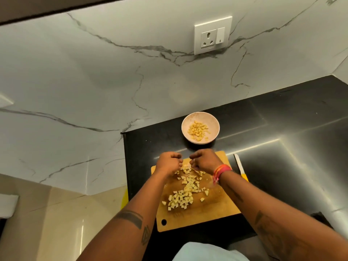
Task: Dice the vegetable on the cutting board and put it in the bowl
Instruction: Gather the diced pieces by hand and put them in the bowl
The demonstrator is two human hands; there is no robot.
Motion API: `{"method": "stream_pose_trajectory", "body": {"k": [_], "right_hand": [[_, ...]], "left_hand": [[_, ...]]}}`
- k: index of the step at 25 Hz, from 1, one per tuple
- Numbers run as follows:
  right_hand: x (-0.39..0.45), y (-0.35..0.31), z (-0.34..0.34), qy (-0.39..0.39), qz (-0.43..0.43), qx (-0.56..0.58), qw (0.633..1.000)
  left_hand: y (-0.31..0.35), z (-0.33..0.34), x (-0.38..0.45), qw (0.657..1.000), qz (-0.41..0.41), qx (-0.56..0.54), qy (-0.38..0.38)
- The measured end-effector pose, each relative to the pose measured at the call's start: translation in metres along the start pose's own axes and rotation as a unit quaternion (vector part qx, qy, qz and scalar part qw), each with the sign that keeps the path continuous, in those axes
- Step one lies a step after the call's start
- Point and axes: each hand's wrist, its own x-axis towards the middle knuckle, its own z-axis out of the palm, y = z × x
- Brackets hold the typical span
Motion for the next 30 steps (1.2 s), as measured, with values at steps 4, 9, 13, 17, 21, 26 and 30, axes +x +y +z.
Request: {"method": "stream_pose_trajectory", "body": {"k": [4, 9, 13, 17, 21, 26, 30], "right_hand": [[-0.024, 0.022, 0.03, 0.06, -0.092, -0.163, 0.981], [-0.014, 0.023, 0.058, 0.051, -0.183, -0.34, 0.921], [-0.022, 0.039, 0.085, -0.02, -0.275, -0.488, 0.828], [-0.036, 0.046, 0.088, 0.033, -0.296, -0.491, 0.819], [-0.018, 0.021, 0.105, 0.026, -0.304, -0.451, 0.839], [0.01, -0.004, 0.129, -0.027, -0.309, -0.491, 0.814], [-0.001, 0.013, 0.116, -0.027, -0.345, -0.545, 0.764]], "left_hand": [[-0.046, -0.013, -0.008, 0.988, 0.054, 0.143, 0.017], [-0.086, -0.03, -0.026, 0.977, 0.076, 0.162, 0.119], [-0.104, -0.035, -0.025, 0.976, 0.048, 0.192, 0.095], [-0.105, -0.031, -0.022, 0.985, 0.045, 0.152, 0.061], [-0.116, -0.037, -0.028, 0.991, 0.04, 0.105, 0.074], [-0.13, -0.044, -0.033, 0.983, 0.026, 0.125, 0.13], [-0.129, -0.04, -0.031, 0.989, 0.016, 0.115, 0.096]]}}
